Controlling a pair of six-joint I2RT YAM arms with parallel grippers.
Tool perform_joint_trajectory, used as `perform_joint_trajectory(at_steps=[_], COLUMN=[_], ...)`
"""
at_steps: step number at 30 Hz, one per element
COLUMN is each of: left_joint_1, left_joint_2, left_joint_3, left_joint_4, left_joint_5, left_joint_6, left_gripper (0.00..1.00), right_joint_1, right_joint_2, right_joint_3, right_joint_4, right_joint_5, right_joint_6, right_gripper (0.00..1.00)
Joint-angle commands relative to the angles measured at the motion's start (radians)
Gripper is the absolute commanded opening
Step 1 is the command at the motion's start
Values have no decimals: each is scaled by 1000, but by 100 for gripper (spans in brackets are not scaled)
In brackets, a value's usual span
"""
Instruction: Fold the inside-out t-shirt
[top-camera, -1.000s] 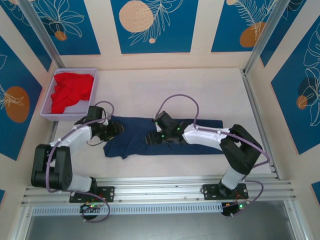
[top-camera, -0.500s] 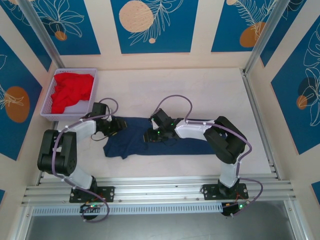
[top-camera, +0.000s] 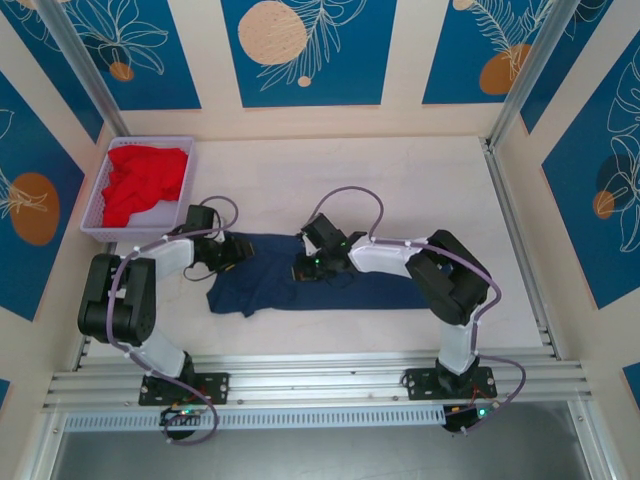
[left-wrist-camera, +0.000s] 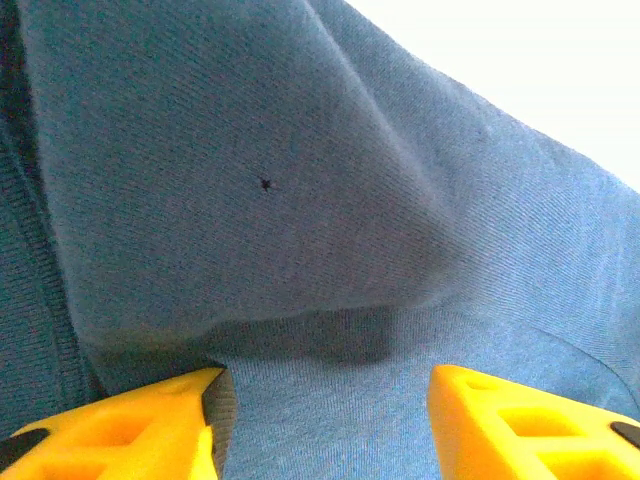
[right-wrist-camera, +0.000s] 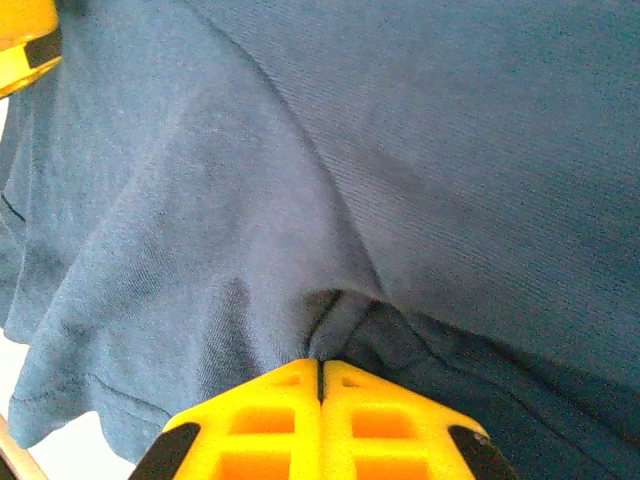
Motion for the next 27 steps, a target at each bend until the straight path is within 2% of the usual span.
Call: perform_joint_trajectory(at_steps=[1, 9, 13, 17, 20, 22, 23, 25, 27], left_joint_1=[-7, -7, -7, -7, -7, -6, -4, 1, 17], left_joint_2=[33, 45, 34, 4, -63, -128, -164, -222, -250], left_joint_3=[11, 23, 37, 69, 93, 93, 86, 60, 33], left_joint_4=[-19, -24, -27, -54, -87, -109, -116, -131, -143], left_joint_5=[-60, -51, -37, -26, -56, -125, -161, -242, -281], left_joint_6=[41, 49, 45, 43, 53, 60, 65, 66, 76], left_gripper=[55, 55, 56, 58, 60, 61, 63, 75, 83], right_joint_1=[-26, -53, -61, -64, -51, -34, -23, -11, -11], right_joint_2=[-79, -53, -1, -41, -104, -125, -123, -94, -52], right_joint_3=[16, 49, 100, 105, 85, 79, 80, 98, 125], right_joint_4=[-92, -211, -302, -329, -276, -226, -199, -152, -128], right_joint_5=[3, -7, -19, -9, -22, -29, -25, -18, -2], right_joint_6=[-44, -60, -78, -125, -165, -181, -186, -173, -155], right_gripper=[0, 0, 15, 29, 34, 35, 35, 33, 30])
